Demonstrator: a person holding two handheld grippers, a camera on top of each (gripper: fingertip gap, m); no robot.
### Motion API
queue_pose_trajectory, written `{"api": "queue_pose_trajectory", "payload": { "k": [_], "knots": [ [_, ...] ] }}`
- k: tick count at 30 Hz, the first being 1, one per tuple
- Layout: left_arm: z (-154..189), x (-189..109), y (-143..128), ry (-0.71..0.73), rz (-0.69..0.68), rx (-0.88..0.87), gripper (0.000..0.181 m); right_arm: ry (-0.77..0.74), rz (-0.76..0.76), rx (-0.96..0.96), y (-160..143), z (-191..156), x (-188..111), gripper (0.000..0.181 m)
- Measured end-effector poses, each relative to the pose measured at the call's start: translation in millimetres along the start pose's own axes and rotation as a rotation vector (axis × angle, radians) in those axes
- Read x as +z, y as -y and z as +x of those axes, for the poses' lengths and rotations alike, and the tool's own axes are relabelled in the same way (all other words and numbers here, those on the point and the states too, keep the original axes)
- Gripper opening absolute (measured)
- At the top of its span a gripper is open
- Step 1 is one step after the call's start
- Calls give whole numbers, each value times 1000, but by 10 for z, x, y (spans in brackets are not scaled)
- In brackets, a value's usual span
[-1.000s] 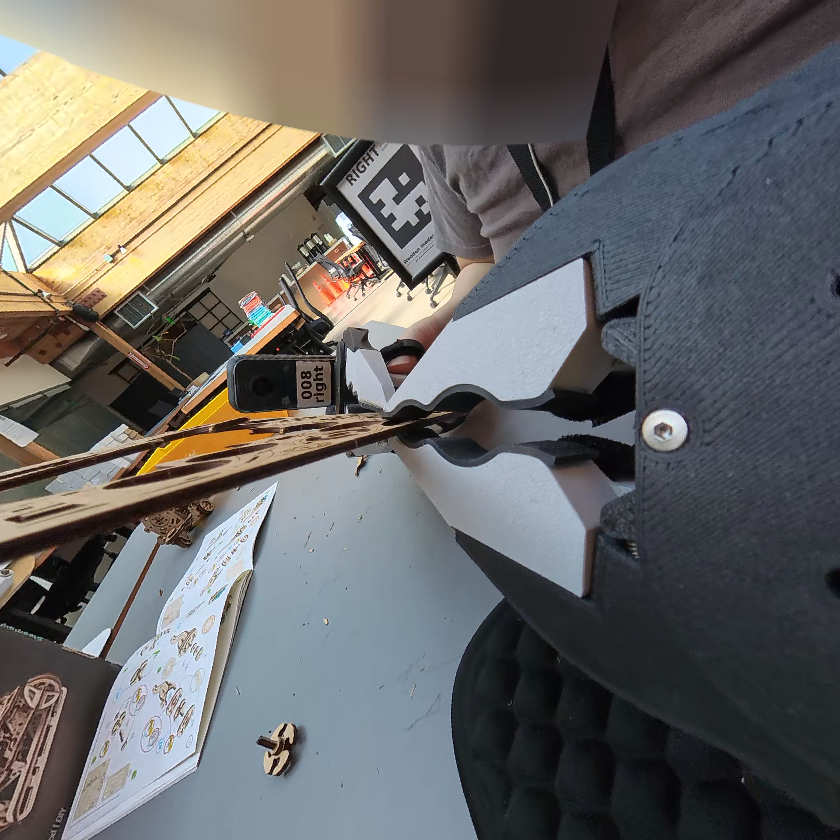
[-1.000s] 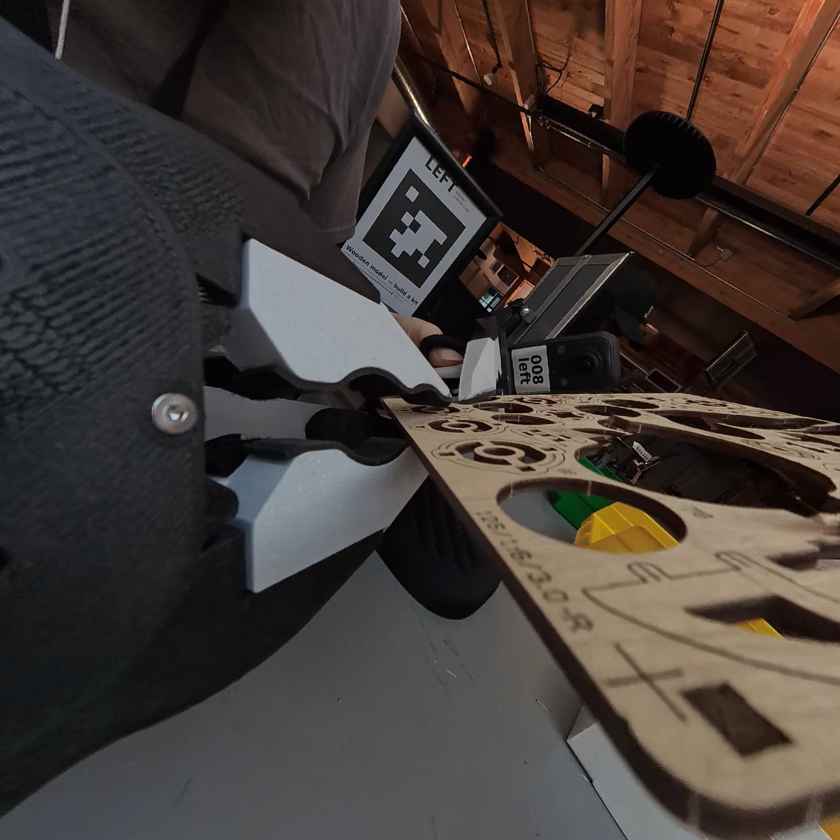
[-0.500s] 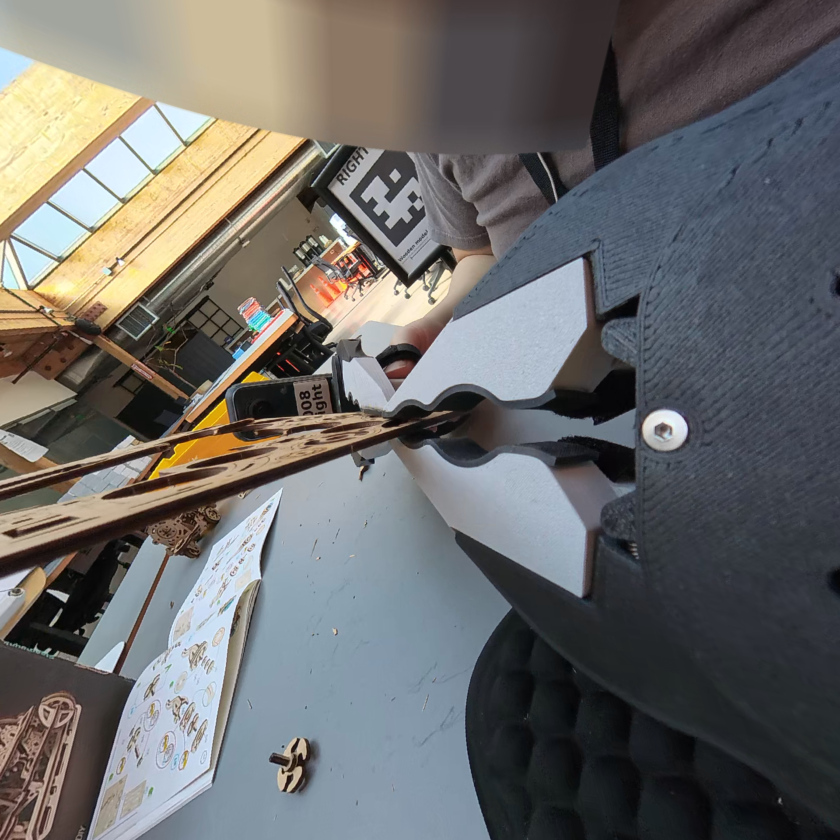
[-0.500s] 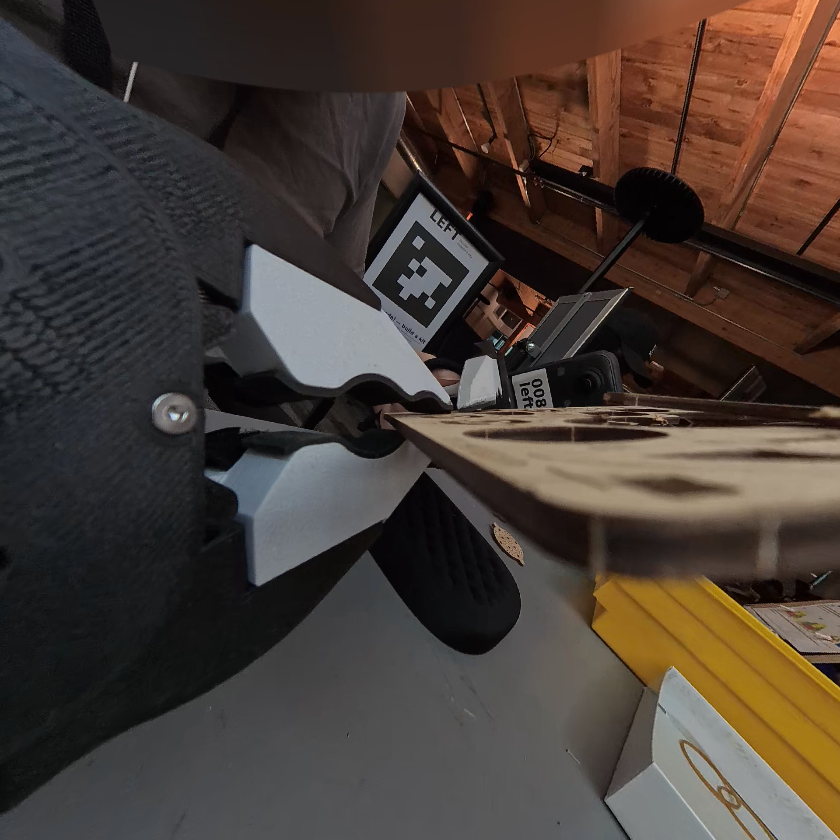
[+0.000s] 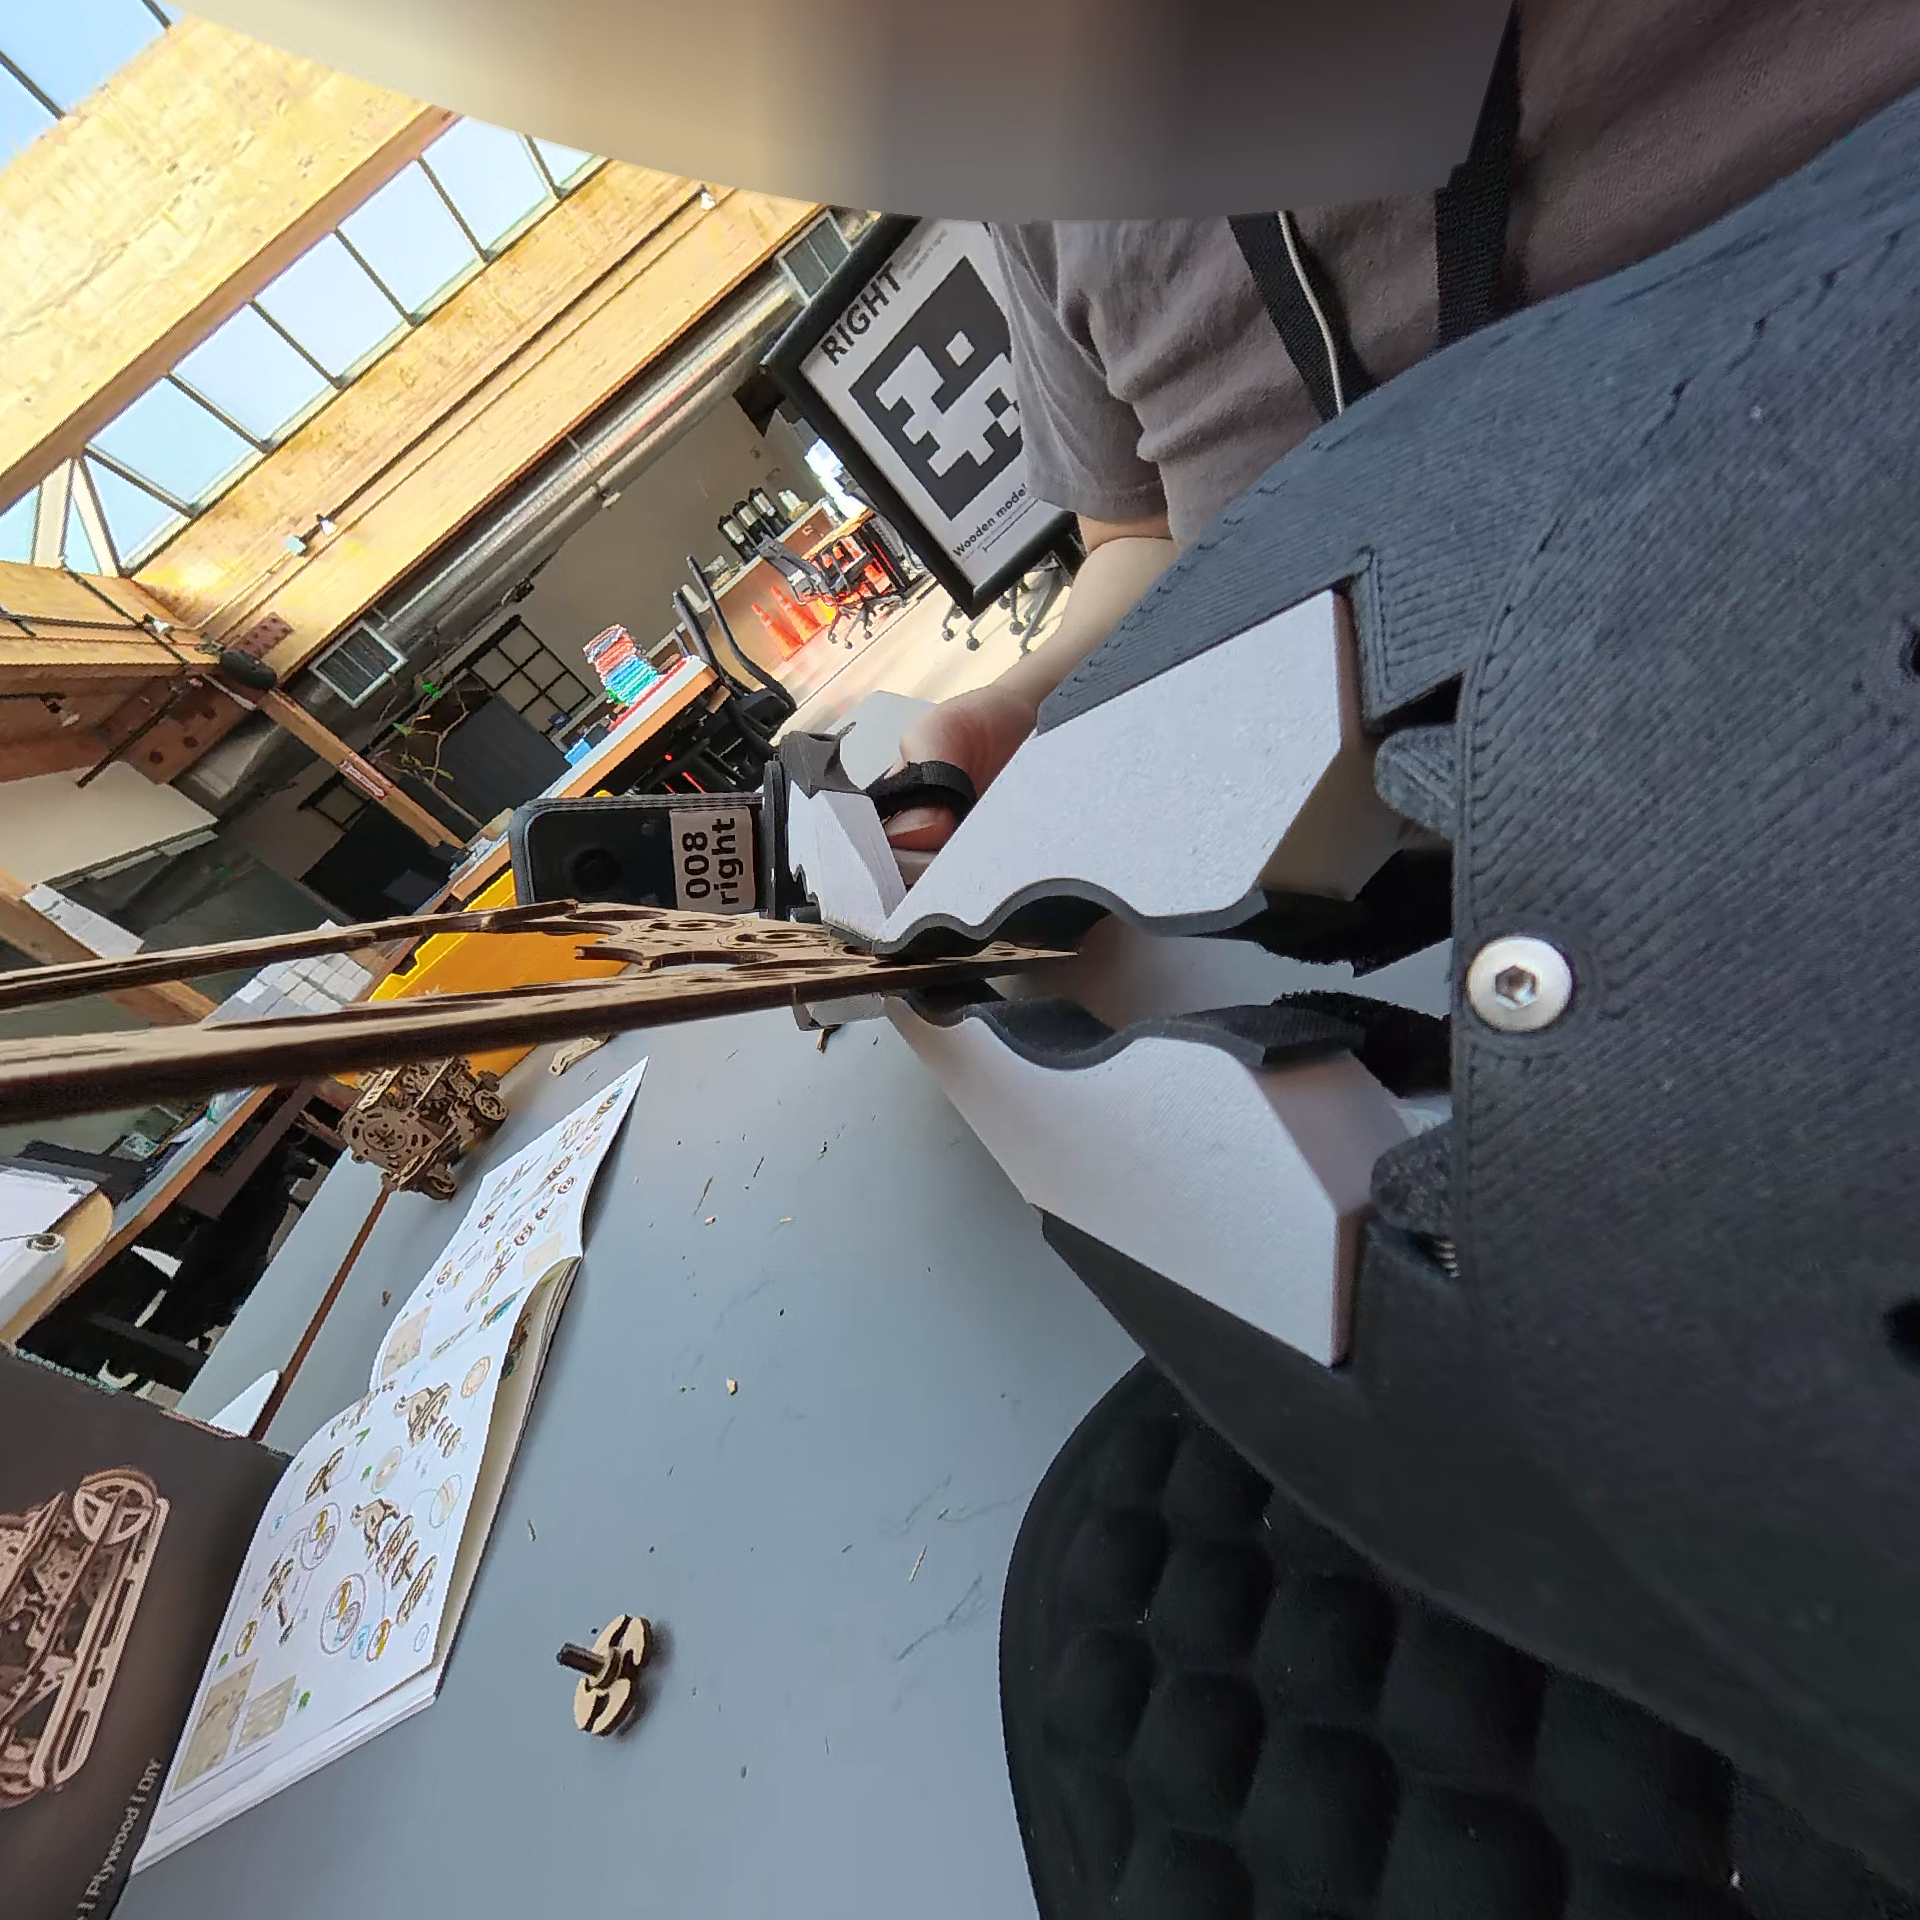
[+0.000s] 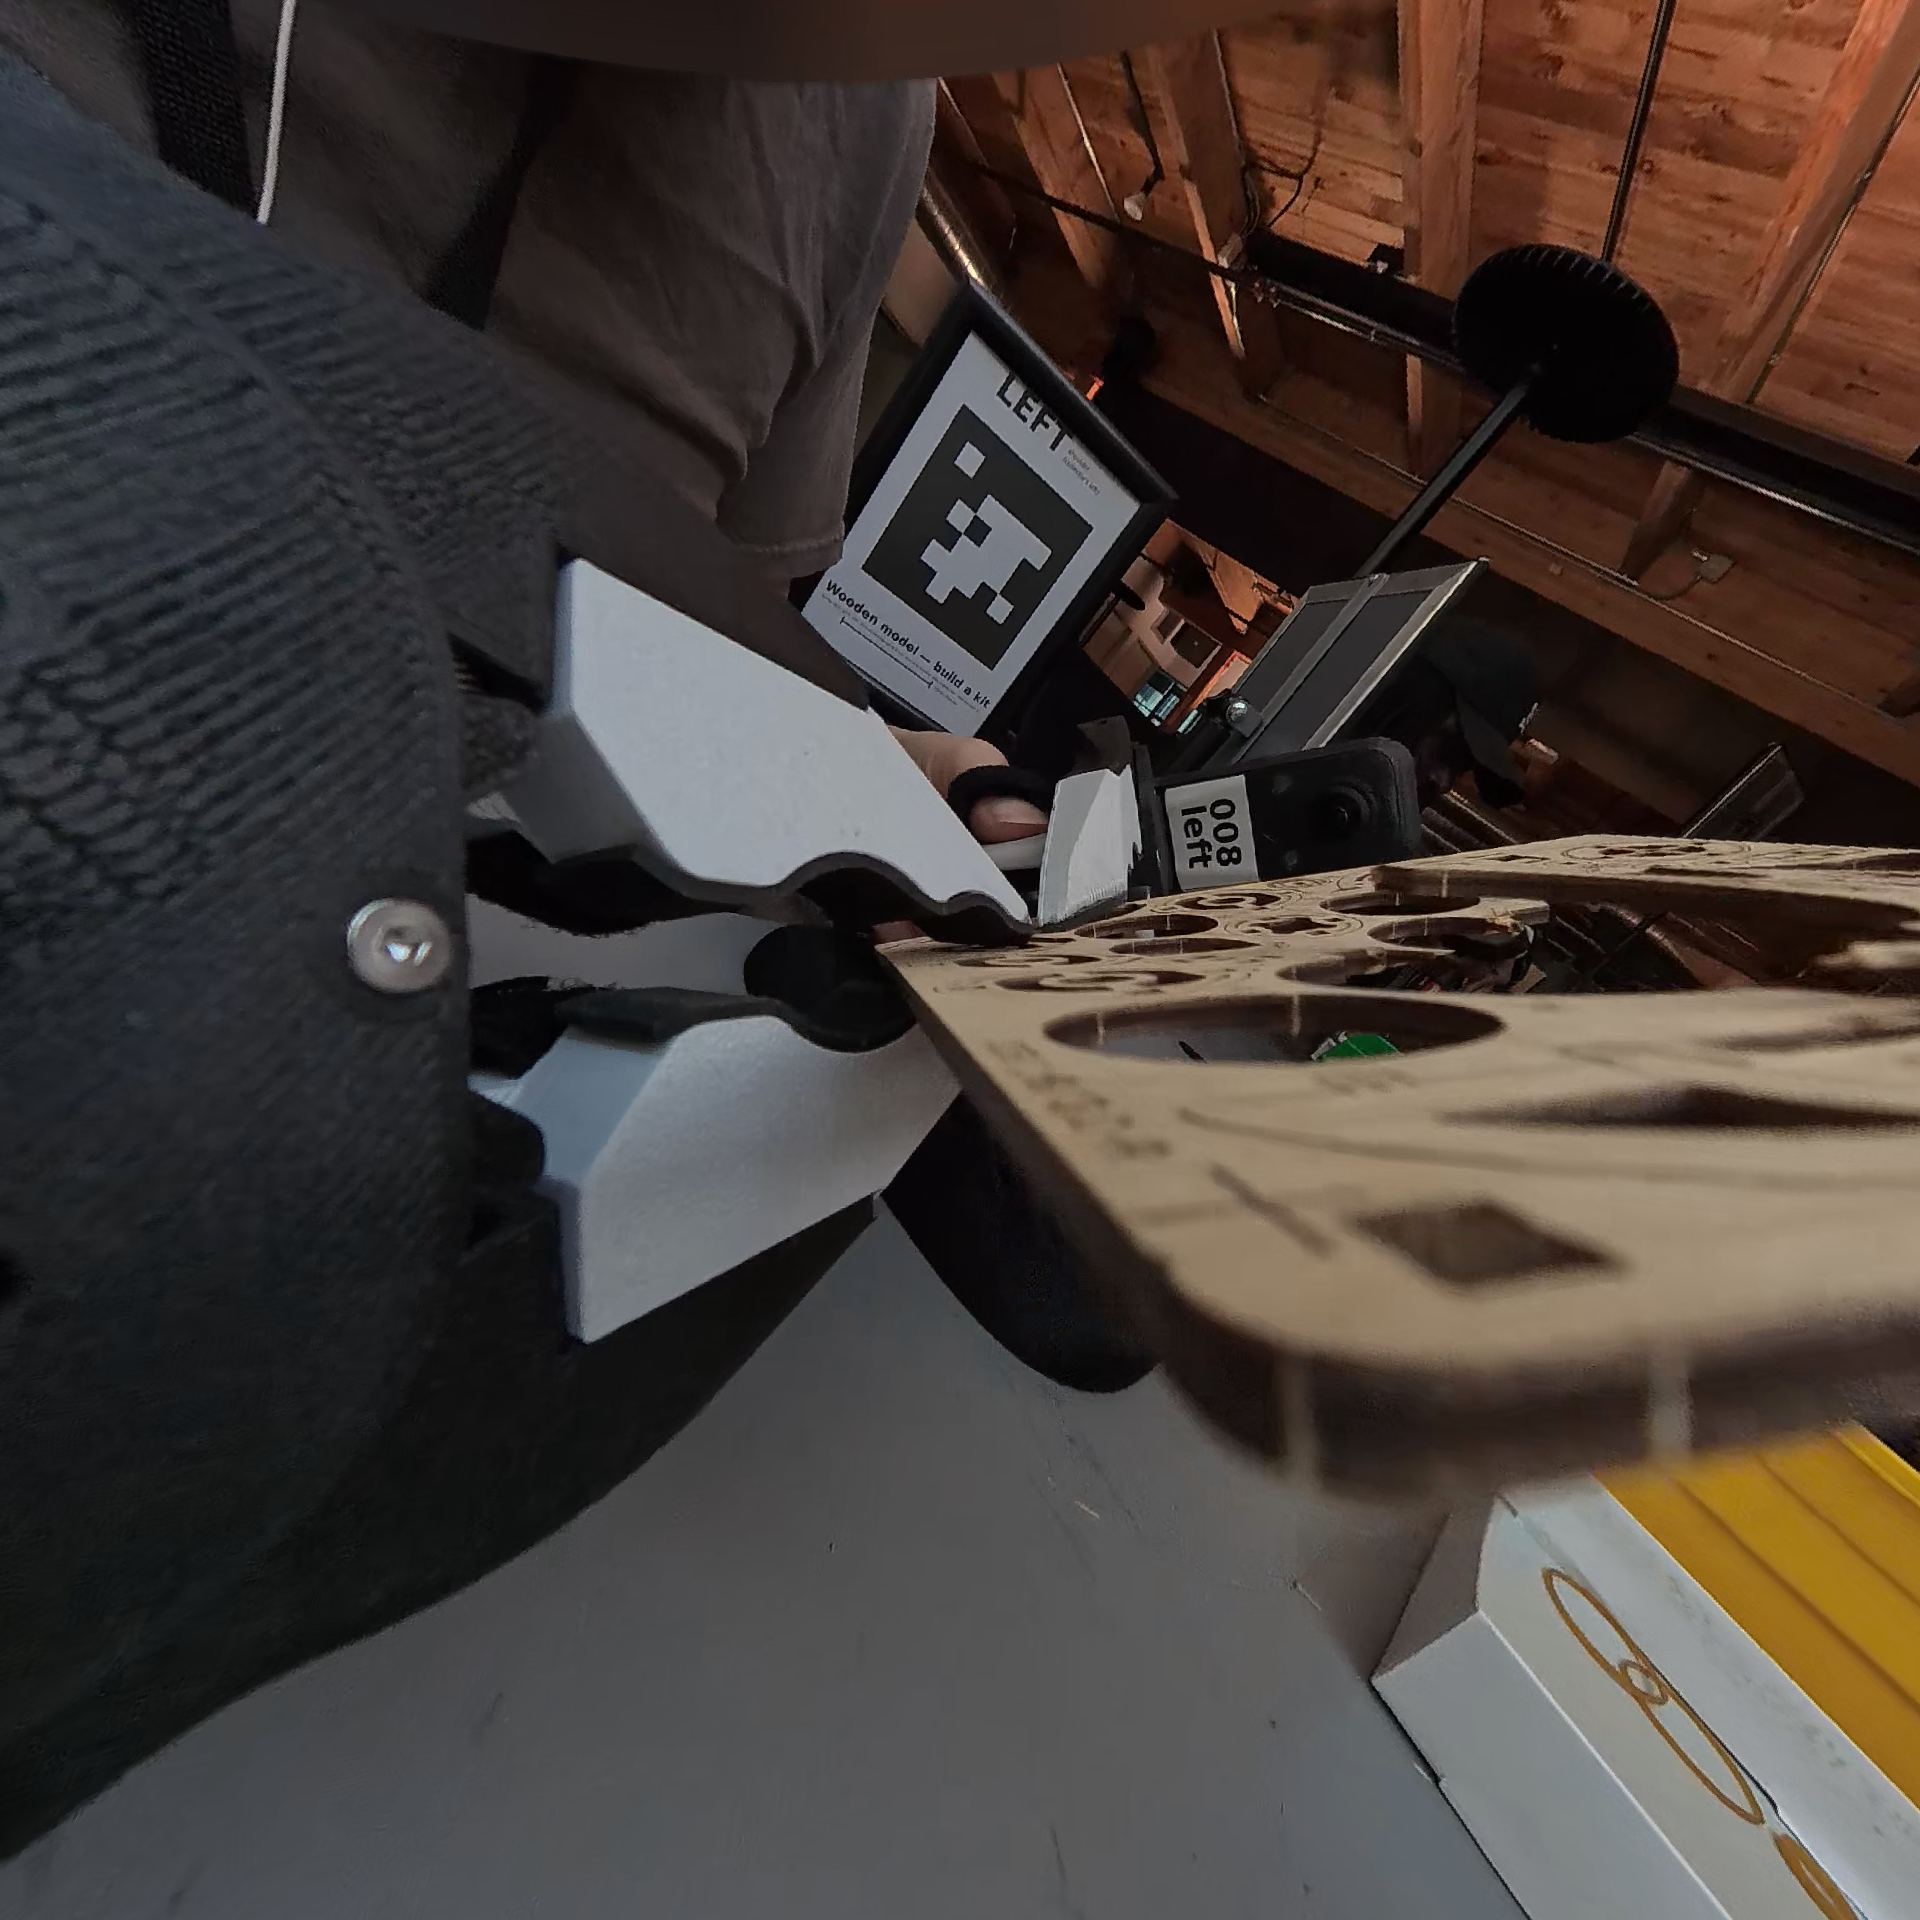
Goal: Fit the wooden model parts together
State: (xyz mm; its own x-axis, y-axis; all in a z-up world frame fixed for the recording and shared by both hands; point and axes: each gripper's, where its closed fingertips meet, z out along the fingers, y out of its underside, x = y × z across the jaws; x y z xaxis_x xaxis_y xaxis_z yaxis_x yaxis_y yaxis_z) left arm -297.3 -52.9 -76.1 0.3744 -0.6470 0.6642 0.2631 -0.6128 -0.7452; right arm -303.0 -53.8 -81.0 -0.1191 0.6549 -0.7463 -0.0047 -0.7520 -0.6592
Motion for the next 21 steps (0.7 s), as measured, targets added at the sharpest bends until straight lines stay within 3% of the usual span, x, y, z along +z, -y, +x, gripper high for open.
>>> {"api": "queue_pose_trajectory", "payload": {
  "k": [5,9,16,21],
  "knots": [
    [-23,11,-1,31,7,15,1,-18,10,7,6,39,-6,2],
    [73,5,95,-27,47,2,0,-2,48,-83,91,-78,-5,5],
    [83,41,95,-39,68,-24,0,-24,-17,-86,36,-55,-59,10],
    [114,51,112,-57,65,-26,0,29,-28,-48,32,-115,-73,2]
  ]
}}
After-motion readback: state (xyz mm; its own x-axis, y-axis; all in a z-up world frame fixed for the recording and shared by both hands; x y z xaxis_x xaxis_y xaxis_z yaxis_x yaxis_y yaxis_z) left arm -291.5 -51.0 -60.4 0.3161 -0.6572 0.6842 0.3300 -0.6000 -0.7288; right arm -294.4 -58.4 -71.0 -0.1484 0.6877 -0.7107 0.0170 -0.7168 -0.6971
